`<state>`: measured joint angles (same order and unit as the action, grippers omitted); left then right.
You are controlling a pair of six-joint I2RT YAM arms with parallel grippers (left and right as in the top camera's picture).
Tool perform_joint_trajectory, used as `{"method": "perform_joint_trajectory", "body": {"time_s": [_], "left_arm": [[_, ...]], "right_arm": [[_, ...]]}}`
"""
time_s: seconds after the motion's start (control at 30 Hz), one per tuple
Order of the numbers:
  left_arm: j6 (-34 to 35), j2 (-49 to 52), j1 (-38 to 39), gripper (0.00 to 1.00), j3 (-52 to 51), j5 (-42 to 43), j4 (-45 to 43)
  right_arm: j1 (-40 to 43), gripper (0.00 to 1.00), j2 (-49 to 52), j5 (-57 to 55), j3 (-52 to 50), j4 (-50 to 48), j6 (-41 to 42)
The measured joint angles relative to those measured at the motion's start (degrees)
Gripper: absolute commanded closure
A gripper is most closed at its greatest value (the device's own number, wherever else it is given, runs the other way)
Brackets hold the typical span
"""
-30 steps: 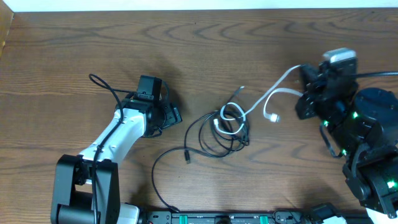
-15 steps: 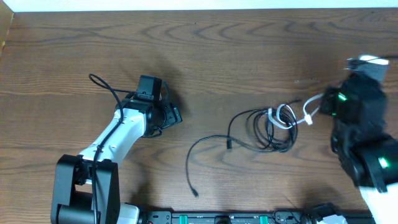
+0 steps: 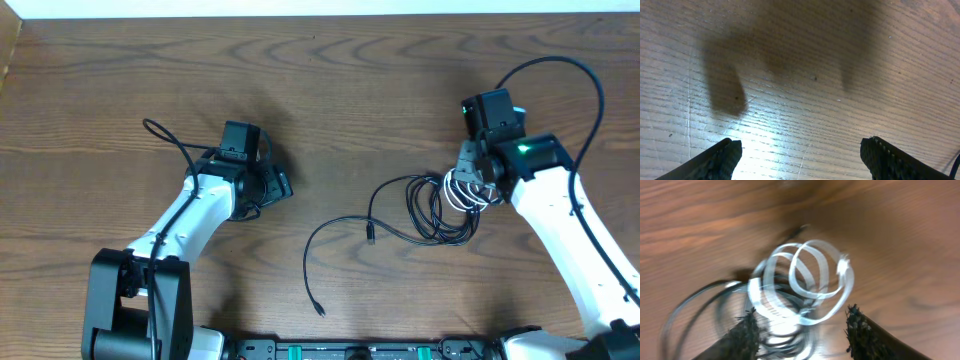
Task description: Untangle cables
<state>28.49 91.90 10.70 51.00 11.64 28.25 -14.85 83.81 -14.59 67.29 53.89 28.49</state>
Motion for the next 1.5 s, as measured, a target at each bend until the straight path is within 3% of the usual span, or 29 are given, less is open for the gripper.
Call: {"method": "perform_joint_trajectory", "body": {"time_s": [0.27,0.5,1.03,1.33,1.5], "left_arm": [[0.00,0.00,0.00,0.18,0.00,0.00,0.00],[0.00,0.00,0.00,0.18,0.00,0.00,0.00],[0.00,0.00,0.00,0.18,0.00,0.00,0.00],[0.00,0.00,0.00,0.17,0.00,0.00,0.00],[0.00,0.00,0.00,0.18,0.00,0.00,-0.02]], "right_arm": [[-0.35,0.64,4.35,17.38,0.02,-1.31,-3.72],[-1.75,0.69,11.61,21.94,0.00,-2.40,-5.14],[-1.68,0.65,17.38,9.44,0.00,-2.64,-5.51],[-0.39,0.76,17.40,6.78,0.00,-3.28,-5.51],[-0.37,0.76,17.40,8.81,-0.55,-6.88,-5.53]]}}
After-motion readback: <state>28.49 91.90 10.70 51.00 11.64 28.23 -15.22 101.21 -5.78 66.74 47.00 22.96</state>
